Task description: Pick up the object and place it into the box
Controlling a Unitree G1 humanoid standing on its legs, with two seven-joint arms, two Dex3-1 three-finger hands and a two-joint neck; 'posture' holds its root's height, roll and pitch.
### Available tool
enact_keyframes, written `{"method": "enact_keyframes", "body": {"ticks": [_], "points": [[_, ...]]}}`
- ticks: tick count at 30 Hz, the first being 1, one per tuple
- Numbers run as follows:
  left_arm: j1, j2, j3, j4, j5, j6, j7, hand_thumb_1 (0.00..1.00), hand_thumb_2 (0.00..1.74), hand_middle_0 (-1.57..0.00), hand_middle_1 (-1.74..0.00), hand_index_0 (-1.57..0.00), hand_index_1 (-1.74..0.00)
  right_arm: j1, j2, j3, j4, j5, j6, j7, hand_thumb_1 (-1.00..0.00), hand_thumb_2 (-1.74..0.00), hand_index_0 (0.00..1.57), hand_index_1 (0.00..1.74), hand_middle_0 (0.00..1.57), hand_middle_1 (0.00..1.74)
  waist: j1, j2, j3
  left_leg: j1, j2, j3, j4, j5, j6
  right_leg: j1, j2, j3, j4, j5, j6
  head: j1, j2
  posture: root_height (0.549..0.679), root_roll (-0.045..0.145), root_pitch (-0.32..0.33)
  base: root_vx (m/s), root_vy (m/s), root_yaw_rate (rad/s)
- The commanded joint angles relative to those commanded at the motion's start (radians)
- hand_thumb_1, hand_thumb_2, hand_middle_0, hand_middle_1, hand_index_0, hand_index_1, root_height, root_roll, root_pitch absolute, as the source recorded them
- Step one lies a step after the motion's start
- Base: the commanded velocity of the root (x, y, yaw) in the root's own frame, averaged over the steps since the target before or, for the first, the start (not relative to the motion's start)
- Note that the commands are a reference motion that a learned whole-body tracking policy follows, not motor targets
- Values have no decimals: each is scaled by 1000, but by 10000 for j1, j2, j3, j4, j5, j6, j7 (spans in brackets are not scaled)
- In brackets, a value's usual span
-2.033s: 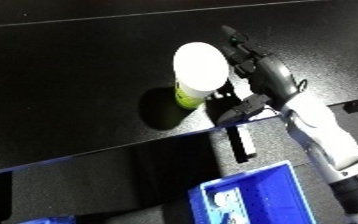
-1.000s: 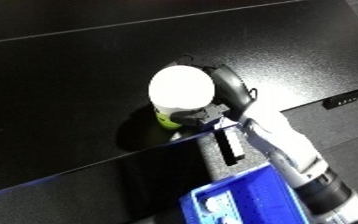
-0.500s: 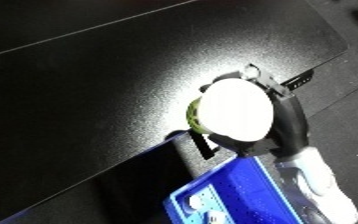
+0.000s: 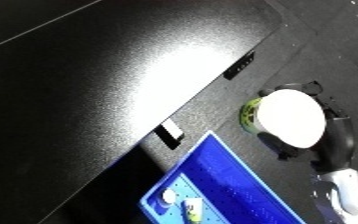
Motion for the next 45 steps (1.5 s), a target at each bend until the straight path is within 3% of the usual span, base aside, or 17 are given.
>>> {"method": "enact_keyframes", "body": {"ticks": [5, 8, 13, 18, 23, 29, 33, 37, 41, 45], "points": [[49, 53, -96, 121, -152, 48, -149, 0, 0, 0, 0, 0, 0, 191, -270, -228, 1624, 312, -231, 811, -750, -1305, 1178, 1305, 1178, 1305, -59, 140, -30, 198, -115, 18, -152, -17, 12, 138, 44, 75, -167, 24, -4, 717, -465, 641, 74, -12, 11, 41, -56], [54, 115, -112, 135, -118, 178, -211, 0, 0, 0, 0, 0, 0, 251, -462, -25, 2752, 287, 26, 1399, -750, -1305, 1178, 1305, 1178, 1305, -19, 205, -79, 264, -175, -1, -211, -15, 26, 195, 48, 98, -251, 34, -20, 1040, -699, 642, 75, -13, 7, 10, 0], [-20, 244, -138, 4, 36, 408, -222, 0, 0, 0, 0, 0, 0, 292, -939, 728, 4740, -494, 505, 1816, -500, -870, 785, 870, 785, 870, 140, 263, -142, 248, -243, -95, -221, -11, 67, 213, 34, 88, -327, 81, -63, 1512, -949, 643, 75, -12, -12, -17, 53], [-83, 403, -290, -13, 133, 563, -275, 0, 0, 0, 0, 0, 0, 35, -1326, 1366, 6625, -452, 988, 2286, -250, -435, 393, 435, 393, 435, 358, 308, -174, 243, -309, -224, -194, -14, 75, 309, -26, 20, -369, 103, -97, 1833, -1028, 644, 75, -16, -6, -33, 67], [-177, 508, -403, -40, 162, 775, -370, 0, 0, 0, 0, 0, 0, -441, -1330, 2014, 8312, -785, 1172, 2781, 0, 0, 0, 0, 0, 0, 581, 352, -232, 186, -373, -380, -111, 1, 93, 342, -47, -59, -327, 102, -131, 2063, -1157, 643, 75, -21, -8, -39, 72], [-342, 525, -509, -66, 222, 914, -324, 0, 0, 0, 0, 0, 0, -790, -984, 2603, 9364, -1129, 1163, 2940, 0, 0, 0, 0, 0, 0, 834, 318, -317, 143, -411, -529, -54, 38, 109, 418, -39, -230, -250, 60, -166, 1953, -1238, 643, 75, -26, -15, -42, 74], [-388, 519, -555, -70, 109, 977, -227, 0, 0, 0, 0, 0, 0, -846, -720, 2831, 9570, -1167, 1296, 3145, 0, 0, 0, 0, 0, 0, 963, 288, -367, 129, -415, -631, -21, 111, 81, 489, -68, -311, -206, 47, -167, 1630, -1432, 643, 74, -31, 4, -34, 77], [-392, 533, -535, -90, 133, 934, -71, 0, 0, 0, 0, 0, 0, -865, -449, 3096, 9627, -1345, 1600, 3549, 0, 0, 0, 0, 0, 0, 1120, 206, -409, 72, -421, -748, 65, 191, 31, 555, -100, -397, -161, 19, -197, 591, -1413, 643, 75, -38, 12, -43, 112], [-422, 545, -486, -57, 327, 797, 74, 0, 0, 0, 0, 0, 0, -937, -151, 3365, 9492, -1032, 1825, 3955, 0, 0, 0, 0, 0, 0, 1340, 72, -467, -52, -444, -918, 168, 164, 25, 565, -146, -503, -71, -29, -226, -715, -1204, 642, 75, -42, 3, -83, 148], [-522, 567, -470, -41, 559, 796, 234, 0, 0, 0, 0, 0, 0, -1046, 211, 3739, 9155, -1215, 2087, 4177, 0, 0, 0, 0, 0, 0, 1578, -72, -556, -199, -451, -1094, 164, 248, 18, 538, -172, -627, -35, -54, -226, -2509, -767, 641, 72, -41, 0, -104, 142]]}}
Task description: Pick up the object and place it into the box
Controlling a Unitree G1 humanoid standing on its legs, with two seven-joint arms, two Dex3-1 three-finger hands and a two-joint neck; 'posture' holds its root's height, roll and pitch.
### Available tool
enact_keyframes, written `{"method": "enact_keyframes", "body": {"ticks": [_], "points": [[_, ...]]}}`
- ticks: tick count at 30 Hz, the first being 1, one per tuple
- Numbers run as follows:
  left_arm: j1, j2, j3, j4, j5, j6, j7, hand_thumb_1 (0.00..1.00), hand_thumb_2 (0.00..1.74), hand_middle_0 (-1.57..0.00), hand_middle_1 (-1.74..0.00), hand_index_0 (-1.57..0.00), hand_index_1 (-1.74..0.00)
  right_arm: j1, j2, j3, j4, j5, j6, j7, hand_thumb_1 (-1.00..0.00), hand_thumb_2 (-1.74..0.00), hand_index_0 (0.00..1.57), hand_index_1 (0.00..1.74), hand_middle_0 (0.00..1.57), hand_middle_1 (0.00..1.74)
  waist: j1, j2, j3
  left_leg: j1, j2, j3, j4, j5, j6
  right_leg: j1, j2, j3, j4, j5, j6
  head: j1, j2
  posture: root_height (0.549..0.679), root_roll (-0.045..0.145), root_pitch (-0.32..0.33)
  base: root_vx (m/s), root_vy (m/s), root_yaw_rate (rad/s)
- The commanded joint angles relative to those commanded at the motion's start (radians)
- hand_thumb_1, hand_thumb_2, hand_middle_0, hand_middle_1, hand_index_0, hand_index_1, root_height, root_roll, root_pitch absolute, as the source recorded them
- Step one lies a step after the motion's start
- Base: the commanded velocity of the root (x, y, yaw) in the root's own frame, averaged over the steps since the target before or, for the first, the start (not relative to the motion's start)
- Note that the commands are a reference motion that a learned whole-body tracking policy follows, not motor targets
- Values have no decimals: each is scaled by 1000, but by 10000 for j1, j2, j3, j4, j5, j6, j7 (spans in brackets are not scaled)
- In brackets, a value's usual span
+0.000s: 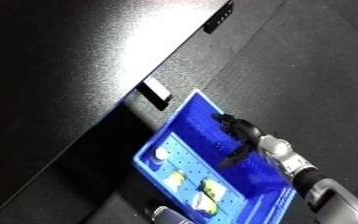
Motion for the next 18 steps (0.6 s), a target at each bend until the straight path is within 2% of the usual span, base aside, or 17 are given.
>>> {"method": "enact_keyframes", "body": {"ticks": [2, 5, 9, 14, 18], "points": [[-75, 32, 0, -16, 98, 42, 84, 0, 0, 0, 0, 0, 0, -48, 163, 197, -182, -149, 88, -34, 0, 0, 0, 0, 0, 0, 110, -70, -38, -103, 14, -85, 30, 47, 1, -40, -12, -78, 69, -30, 0, -756, 166, 640, 70, -40, -5, -108, 154], [-183, 77, -9, -17, 255, 168, 207, 0, 0, 0, 0, 0, 0, -153, 356, 446, -461, -393, 345, -112, 0, 0, 0, 0, 0, 0, 245, -183, -72, -293, 51, -194, 235, 46, 4, -105, -57, -200, 225, -67, 2, -1913, 399, 639, 66, -42, 2, -94, 148], [-234, 124, 20, -16, 533, 317, 222, 0, 0, 0, 0, 0, 0, -329, 528, 741, -757, -881, 783, -177, 0, 0, 0, 0, 0, 0, 390, -277, -91, -437, 88, -271, 499, 35, 16, -117, -130, -303, 409, -106, 20, -3169, 549, 637, 63, -48, 43, -53, 116], [-341, 245, 18, -63, 714, 484, 116, 0, 0, 0, 0, 0, 0, -534, 765, 1139, -778, -1196, 1075, -71, 0, 0, 0, 0, 0, 0, 590, -321, -65, -555, 67, -350, 604, 127, 24, -123, -217, -398, 494, -61, 126, -4343, 330, 636, 56, -52, 44, -29, 132], [-384, 281, -41, -51, 876, 504, 79, 0, 0, 0, 0, 0, 0, -668, 1060, 1488, -593, -1434, 1216, -86, 0, 0, 0, 0, 0, 0, 757, -329, -3, -566, 48, -446, 529, 261, 1, -104, -315, -471, 500, 10, 234, -5294, 478, 636, 50, -57, 47, -20, 170]]}}
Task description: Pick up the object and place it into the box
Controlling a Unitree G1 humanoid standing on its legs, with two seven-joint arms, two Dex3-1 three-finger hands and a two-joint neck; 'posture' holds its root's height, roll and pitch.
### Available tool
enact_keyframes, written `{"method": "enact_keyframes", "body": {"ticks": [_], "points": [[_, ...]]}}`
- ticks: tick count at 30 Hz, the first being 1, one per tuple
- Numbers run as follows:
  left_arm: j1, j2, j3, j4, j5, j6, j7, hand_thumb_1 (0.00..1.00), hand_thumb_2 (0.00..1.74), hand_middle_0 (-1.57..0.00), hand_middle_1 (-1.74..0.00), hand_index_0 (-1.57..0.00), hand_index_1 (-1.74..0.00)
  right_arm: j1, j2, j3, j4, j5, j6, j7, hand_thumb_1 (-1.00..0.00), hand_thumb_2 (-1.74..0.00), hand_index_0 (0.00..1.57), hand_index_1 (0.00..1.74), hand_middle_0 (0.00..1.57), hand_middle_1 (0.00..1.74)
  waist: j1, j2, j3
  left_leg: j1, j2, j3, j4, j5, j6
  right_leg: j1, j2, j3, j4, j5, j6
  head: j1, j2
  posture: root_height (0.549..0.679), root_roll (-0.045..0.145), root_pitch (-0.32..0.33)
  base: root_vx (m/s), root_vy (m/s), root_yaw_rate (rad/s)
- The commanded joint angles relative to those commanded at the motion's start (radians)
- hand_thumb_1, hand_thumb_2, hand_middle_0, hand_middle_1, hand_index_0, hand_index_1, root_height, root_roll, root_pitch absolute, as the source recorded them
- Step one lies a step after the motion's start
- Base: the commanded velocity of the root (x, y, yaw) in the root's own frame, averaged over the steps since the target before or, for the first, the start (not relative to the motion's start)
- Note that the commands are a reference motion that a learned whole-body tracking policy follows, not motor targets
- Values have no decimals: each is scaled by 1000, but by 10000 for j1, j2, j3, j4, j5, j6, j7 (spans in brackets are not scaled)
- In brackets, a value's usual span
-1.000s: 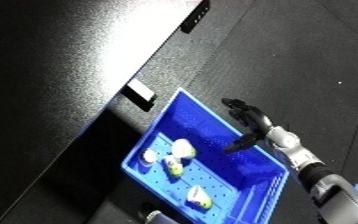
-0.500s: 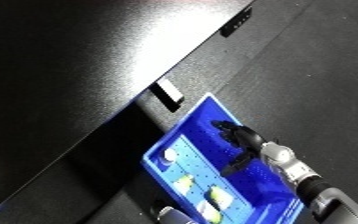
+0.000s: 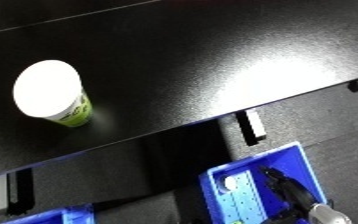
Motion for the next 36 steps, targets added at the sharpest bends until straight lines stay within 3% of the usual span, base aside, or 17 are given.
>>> {"method": "enact_keyframes", "body": {"ticks": [4, 9, 11, 14, 17, 26, 31, 36], "points": [[-132, 31, -105, 53, 132, -64, 23, 0, 0, 0, 0, 0, 0, -162, 262, 265, 390, -37, 63, -163, 0, 0, 0, 0, 0, 0, 187, -15, 45, -36, -28, -84, -112, 146, -27, 24, -99, -127, -38, 60, 91, -943, -180, 636, 47, -57, 19, -32, 187], [-477, 199, -294, -35, 331, 46, 105, 0, 0, 0, 0, 0, 0, -245, 502, 551, 595, 83, 145, -668, 0, 0, 0, 0, 0, 0, 416, -61, 104, -64, -52, -231, -187, 283, -49, 117, -210, -327, -16, 64, 147, -2631, -1734, 636, 45, -61, 11, -53, 219], [-657, 300, -369, -117, 300, 114, 141, 0, 0, 0, 0, 0, 0, -224, 642, 674, 630, 210, 121, -945, 0, 0, 0, 0, 0, 0, 473, -96, 151, -45, -55, -307, -150, 272, -13, 145, -249, -382, 32, 94, 181, -3161, -2268, 636, 42, -66, 27, -60, 202], [-825, 400, -403, -247, 237, 130, 167, 0, 0, 0, 0, 0, 0, -67, 885, 831, 708, 224, -35, -1203, 0, 0, 0, 0, 0, 0, 502, -144, 208, 48, -34, -393, -99, 210, 69, 197, -289, -424, 118, 137, 254, -3659, -2538, 635, 38, -75, 46, -29, 89], [-891, 477, -370, -338, 257, 144, -21, 0, 0, 0, 0, 0, 0, 45, 992, 943, 860, 15, -190, -1283, 0, 0, 0, 0, 0, 0, 517, -171, 222, 164, 6, -414, -123, 176, 112, 294, -326, -460, 110, 119, 298, -3952, -2566, 635, 36, -80, 34, 1, -9], [-892, 555, -574, -901, 410, -41, -1725, 0, 0, 0, 0, 0, 0, 54, 998, 1076, 1255, -151, -224, -1203, 0, 0, 0, 0, 0, 0, 588, -175, 208, 268, 94, -404, -41, 50, 161, 472, -364, -522, 90, -51, 273, -4023, -2344, 634, 31, -88, 14, 0, -23], [-882, 856, -1184, -2591, 254, 987, -4527, 0, 0, 0, 0, 0, 0, 156, 894, 980, 1125, -209, -91, -1202, 0, 0, 0, 0, 0, 0, 619, -76, 247, 286, 89, -420, -57, -4, 179, 460, -409, -544, 123, -23, 364, -3925, -1719, 634, 29, -88, 4, 11, -11], [-1090, 1887, -2259, -5778, -884, 2785, -7634, 0, 0, 0, 0, 0, 0, 208, 737, 976, 1032, -54, -28, -1222, 0, 0, 0, 0, 0, 0, 632, 67, 342, 300, 49, -464, -81, -65, 202, 474, -524, -591, 105, 76, 514, -3713, -1162, 634, 27, -88, -8, 11, 28]]}}
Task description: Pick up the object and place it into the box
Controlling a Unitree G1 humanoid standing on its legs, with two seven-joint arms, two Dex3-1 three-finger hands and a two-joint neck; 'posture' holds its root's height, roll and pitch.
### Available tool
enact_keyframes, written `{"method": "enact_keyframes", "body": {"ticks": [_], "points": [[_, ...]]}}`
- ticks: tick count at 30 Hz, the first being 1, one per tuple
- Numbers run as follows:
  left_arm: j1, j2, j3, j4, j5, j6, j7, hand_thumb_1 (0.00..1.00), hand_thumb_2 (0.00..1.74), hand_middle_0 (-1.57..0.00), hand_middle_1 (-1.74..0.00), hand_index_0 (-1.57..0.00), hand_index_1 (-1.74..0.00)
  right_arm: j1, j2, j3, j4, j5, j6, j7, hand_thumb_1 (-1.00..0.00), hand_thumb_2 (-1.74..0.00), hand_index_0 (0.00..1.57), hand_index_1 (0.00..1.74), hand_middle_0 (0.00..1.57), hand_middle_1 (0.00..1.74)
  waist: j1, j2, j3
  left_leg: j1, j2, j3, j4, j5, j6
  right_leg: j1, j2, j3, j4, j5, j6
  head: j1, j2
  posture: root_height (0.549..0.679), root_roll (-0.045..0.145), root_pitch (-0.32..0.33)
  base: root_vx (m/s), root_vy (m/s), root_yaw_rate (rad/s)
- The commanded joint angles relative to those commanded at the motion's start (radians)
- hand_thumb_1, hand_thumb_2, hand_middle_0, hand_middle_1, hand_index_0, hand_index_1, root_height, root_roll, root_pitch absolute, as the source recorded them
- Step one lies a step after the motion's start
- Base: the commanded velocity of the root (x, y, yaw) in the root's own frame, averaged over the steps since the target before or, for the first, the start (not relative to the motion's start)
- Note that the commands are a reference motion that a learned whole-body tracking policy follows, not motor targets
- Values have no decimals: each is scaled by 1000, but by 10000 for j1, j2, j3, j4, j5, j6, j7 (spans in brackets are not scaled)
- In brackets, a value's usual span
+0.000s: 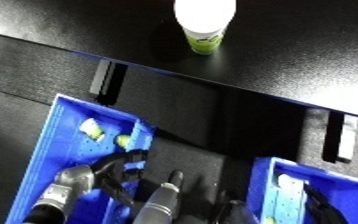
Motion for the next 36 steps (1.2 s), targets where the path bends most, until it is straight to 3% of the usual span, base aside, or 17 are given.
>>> {"method": "enact_keyframes", "body": {"ticks": [5, 10, 14, 19, 27, 31, 36], "points": [[-567, 672, -858, -3391, -1924, 1887, -1122, 0, 0, 0, 0, 0, 0, -1, -5, 79, 346, 254, -117, 5, 0, 0, 0, 0, 0, 0, 133, 64, 26, -39, -93, -105, 24, -47, -10, 57, -148, -134, -17, 42, 81, 595, 403, 635, 27, -88, 3, -29, 110], [-741, 662, -958, -5711, -4217, 2618, -380, 0, 0, 0, 0, 0, 0, 44, 137, 59, 739, 647, -342, -19, 0, 0, 0, 0, 0, 0, 339, 1, 28, -96, -194, -225, -1, -48, -62, 102, -193, -270, -78, 69, 49, 1116, 691, 637, 28, -83, 6, -54, 118], [-726, 270, -591, -6517, -5895, 2326, 665, 0, 0, 0, 0, 0, 0, 174, 262, -28, 948, 786, -520, 20, 0, 0, 0, 0, 0, 0, 464, -66, -9, -124, -269, -312, -41, -32, -97, 120, -186, -327, -117, 83, -9, 1382, 821, 638, 29, -79, 11, -40, 72], [-492, -363, 589, -7013, -7276, 403, 2793, 0, 0, 0, 0, 0, 0, 436, 467, -194, 1089, 806, -804, 82, 0, 0, 0, 0, 0, 0, 643, -171, -63, -95, -320, -392, -187, 27, -138, 137, -178, -396, -160, 74, -71, 1771, 920, 639, 31, -75, 11, -30, 49], [-95, -1000, 3182, -7481, -5320, -3075, 5464, 0, 0, 0, 0, 0, 0, 917, 700, -530, 822, 691, -998, 128, 0, 0, 0, 0, 0, 0, 896, -325, -75, -63, -373, -518, -311, 131, -227, 149, -188, -521, -39, -51, -177, 2155, 1018, 638, 35, -76, 1, -15, 29], [-281, -989, 3901, -7562, -3883, -3708, 6597, 0, 0, 0, 0, 0, 0, 1030, 759, -565, 786, 671, -1089, 209, 0, 0, 0, 0, 0, 0, 864, -397, -107, -29, -373, -537, -303, 152, -236, 173, -192, -549, 66, -124, -206, 2109, 1018, 636, 35, -80, 9, -5, -13], [-745, -992, 4117, -7541, -2553, -4027, 8045, 0, 0, 0, 0, 0, 0, 1029, 768, -492, 816, 868, -1149, 353, 0, 0, 0, 0, 0, 0, 737, -436, -167, 7, -317, -485, -294, 177, -242, 169, -156, -499, 145, -181, -220, 1868, 1035, 636, 35, -83, 6, 3, -76]]}}
